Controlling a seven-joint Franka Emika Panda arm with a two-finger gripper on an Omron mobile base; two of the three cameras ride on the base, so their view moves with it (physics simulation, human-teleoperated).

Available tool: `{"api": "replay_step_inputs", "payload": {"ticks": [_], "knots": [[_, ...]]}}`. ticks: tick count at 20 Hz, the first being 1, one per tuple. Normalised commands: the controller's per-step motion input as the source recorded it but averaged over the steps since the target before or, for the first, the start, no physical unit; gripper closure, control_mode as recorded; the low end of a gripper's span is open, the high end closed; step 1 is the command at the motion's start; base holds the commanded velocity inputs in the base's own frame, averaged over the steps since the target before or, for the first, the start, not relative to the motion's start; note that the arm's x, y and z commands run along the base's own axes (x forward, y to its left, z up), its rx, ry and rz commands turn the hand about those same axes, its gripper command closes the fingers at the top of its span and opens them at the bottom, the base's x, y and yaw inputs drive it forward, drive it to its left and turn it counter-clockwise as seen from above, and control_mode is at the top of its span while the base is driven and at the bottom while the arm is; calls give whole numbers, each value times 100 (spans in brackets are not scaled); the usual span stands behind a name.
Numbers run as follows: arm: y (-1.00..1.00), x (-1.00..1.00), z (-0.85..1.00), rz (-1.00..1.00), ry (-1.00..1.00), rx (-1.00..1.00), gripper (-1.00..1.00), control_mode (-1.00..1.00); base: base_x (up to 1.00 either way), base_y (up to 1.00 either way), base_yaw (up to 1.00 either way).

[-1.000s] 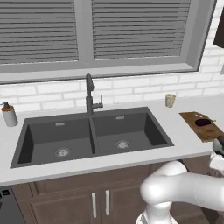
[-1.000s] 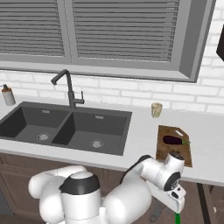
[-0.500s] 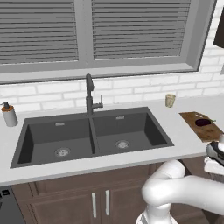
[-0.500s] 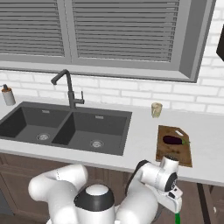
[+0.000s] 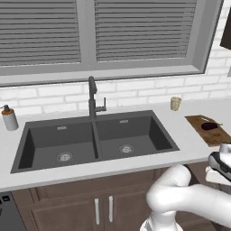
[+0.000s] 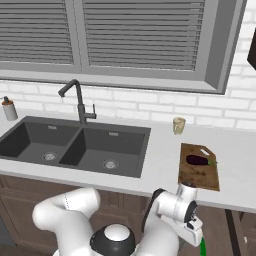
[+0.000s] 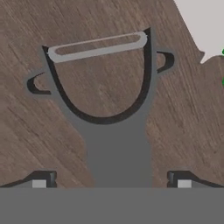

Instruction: Place the appropriate cutting tool for cutting the eggplant skin on the cutting board.

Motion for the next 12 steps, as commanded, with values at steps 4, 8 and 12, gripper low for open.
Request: {"api": "replay_step_inputs", "payload": {"ticks": [4,8,12], "knots": [[0,0,-27,0,0,0,-100,-100,0,0,0],[0,0,-32,0,1,0,-100,-100,0,0,0],[0,0,-46,0,3,0,100,-100,0,0,0]]}}
